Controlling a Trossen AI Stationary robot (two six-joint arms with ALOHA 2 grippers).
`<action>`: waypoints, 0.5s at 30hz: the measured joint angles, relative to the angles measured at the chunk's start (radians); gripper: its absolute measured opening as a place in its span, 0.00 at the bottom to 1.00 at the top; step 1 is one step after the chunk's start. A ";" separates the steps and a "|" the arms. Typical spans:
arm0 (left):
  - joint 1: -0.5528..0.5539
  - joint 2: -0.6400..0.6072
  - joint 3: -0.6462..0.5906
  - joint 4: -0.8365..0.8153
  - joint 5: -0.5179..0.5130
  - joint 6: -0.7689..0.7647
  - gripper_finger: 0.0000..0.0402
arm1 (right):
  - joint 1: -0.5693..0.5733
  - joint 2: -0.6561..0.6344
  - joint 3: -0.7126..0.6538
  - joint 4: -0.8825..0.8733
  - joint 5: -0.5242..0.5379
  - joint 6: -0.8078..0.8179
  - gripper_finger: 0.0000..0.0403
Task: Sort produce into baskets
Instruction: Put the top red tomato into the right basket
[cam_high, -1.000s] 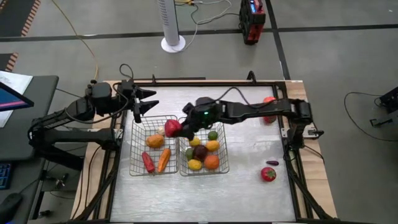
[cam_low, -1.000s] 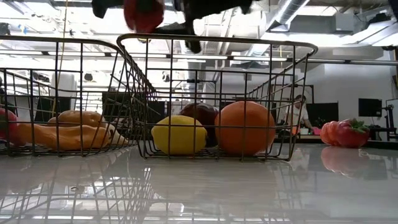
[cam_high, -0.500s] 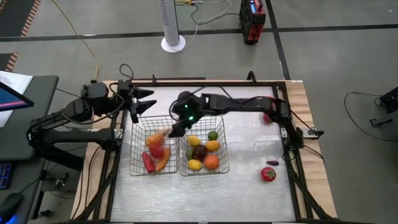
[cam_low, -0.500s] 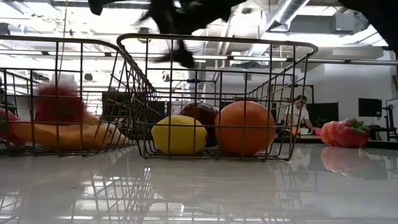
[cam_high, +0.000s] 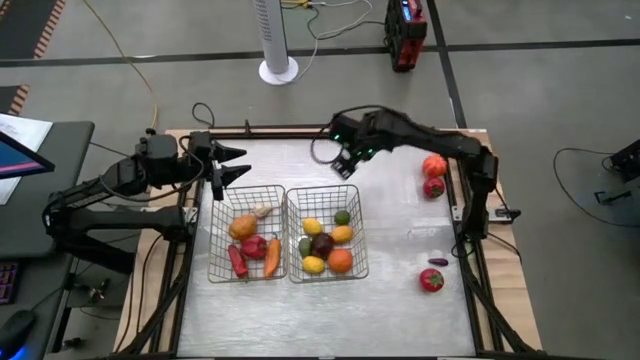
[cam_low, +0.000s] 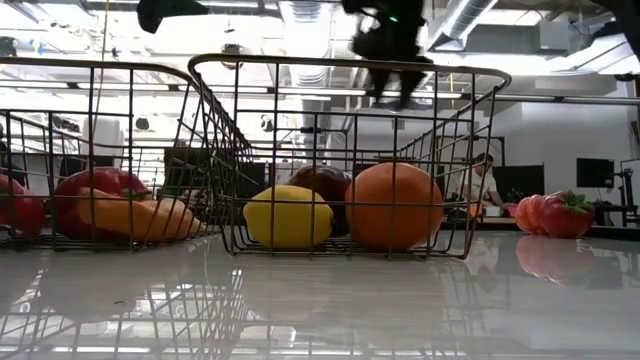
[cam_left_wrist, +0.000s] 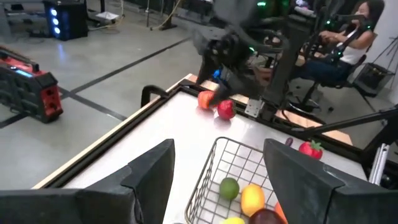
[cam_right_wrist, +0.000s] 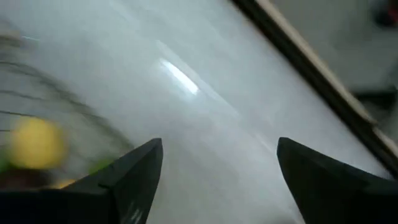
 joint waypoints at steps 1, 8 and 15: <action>0.000 0.002 0.000 0.003 0.000 0.000 0.58 | -0.021 -0.004 -0.003 -0.053 0.020 0.007 0.84; 0.000 0.011 0.000 0.002 -0.002 0.000 0.58 | -0.163 -0.016 -0.170 -0.184 -0.059 0.006 0.80; 0.000 0.010 0.000 0.001 -0.007 -0.009 0.58 | -0.219 -0.095 -0.470 -0.132 -0.132 -0.019 0.80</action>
